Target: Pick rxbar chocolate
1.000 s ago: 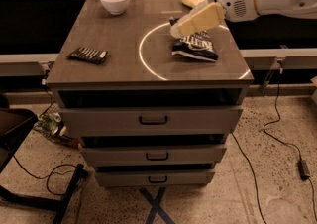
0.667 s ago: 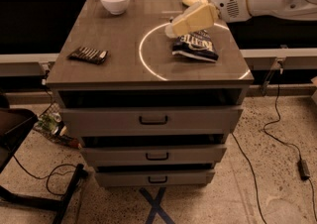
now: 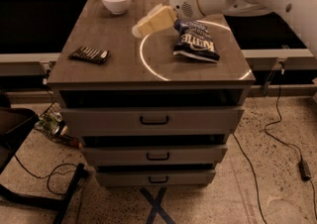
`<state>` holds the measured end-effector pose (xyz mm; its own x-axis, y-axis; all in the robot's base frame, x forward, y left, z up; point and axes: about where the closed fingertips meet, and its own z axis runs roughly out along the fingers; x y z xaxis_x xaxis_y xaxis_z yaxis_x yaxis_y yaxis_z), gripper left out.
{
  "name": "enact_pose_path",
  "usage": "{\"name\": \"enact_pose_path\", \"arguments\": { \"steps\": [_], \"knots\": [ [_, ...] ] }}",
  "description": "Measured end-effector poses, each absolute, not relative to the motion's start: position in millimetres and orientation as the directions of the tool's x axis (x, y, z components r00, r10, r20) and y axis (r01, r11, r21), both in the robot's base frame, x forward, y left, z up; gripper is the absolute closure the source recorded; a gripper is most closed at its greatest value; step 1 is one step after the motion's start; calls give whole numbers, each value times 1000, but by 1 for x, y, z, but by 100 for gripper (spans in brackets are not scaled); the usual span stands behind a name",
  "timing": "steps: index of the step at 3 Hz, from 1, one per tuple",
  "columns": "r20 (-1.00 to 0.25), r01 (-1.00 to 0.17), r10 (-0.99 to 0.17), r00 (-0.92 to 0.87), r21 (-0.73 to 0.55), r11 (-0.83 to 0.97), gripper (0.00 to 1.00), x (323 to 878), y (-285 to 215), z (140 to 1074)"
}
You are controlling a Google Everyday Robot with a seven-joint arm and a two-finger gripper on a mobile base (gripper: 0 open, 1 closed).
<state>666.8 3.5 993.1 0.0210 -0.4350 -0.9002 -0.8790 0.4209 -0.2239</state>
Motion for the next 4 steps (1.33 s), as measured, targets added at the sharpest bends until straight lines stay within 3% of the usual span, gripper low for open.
{"name": "enact_pose_path", "arguments": {
  "steps": [4],
  "knots": [
    [-939,-943,-344,22,-134,306,0,705,125,910]
  ]
}}
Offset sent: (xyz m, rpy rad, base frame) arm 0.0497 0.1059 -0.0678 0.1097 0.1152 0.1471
